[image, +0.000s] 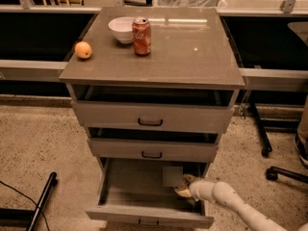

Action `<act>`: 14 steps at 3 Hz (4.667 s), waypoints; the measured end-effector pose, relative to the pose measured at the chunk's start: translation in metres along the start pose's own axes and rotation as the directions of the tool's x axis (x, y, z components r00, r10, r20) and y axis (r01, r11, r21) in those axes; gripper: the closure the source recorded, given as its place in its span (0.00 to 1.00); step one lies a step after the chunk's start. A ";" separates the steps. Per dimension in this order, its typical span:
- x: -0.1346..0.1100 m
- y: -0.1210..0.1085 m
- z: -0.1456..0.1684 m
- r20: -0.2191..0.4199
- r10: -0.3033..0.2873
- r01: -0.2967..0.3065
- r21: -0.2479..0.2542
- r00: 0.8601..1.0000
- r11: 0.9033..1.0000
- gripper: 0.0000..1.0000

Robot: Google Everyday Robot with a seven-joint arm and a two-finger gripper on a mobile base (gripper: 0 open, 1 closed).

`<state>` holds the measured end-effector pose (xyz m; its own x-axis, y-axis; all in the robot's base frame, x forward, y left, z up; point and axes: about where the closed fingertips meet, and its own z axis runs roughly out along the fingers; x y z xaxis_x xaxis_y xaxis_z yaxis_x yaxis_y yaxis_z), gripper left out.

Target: Pick blue plastic bottle from bottom drawer and place on counter

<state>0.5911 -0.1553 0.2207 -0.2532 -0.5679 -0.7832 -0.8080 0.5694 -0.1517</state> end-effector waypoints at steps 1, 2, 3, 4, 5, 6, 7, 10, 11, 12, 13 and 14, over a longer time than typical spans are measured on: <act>0.000 0.000 0.000 0.000 0.000 0.000 -0.001 1.000 1.000 1.00; -0.009 0.002 -0.002 0.022 -0.031 0.032 -0.030 0.999 0.999 1.00; -0.062 -0.003 -0.040 0.114 -0.197 0.203 -0.041 0.974 0.978 1.00; -0.113 0.010 -0.092 0.175 -0.392 0.398 0.001 0.903 0.918 1.00; -0.147 0.029 -0.136 0.211 -0.534 0.532 0.072 0.819 0.844 1.00; -0.146 0.031 -0.140 0.211 -0.543 0.539 0.081 0.813 0.838 1.00; -0.164 0.032 -0.140 0.229 -0.594 0.600 0.049 0.771 0.799 1.00; -0.300 0.076 -0.291 0.176 -0.865 0.881 -0.155 0.470 0.447 1.00; -0.307 0.070 -0.316 0.116 -0.887 0.891 -0.139 0.447 0.431 1.00; -0.333 0.063 -0.304 0.121 -0.913 0.914 -0.172 0.389 0.366 1.00; -0.399 0.048 -0.299 0.094 -0.945 0.940 -0.174 0.314 0.295 1.00; -0.471 0.036 -0.300 0.059 -0.970 0.963 -0.151 0.234 0.223 1.00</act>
Offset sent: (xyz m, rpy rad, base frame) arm -0.0024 0.0220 0.0465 0.0478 -0.0820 0.2570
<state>0.5216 -0.0458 0.7647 0.7563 -0.6502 -0.0720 -0.5047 -0.5098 -0.6967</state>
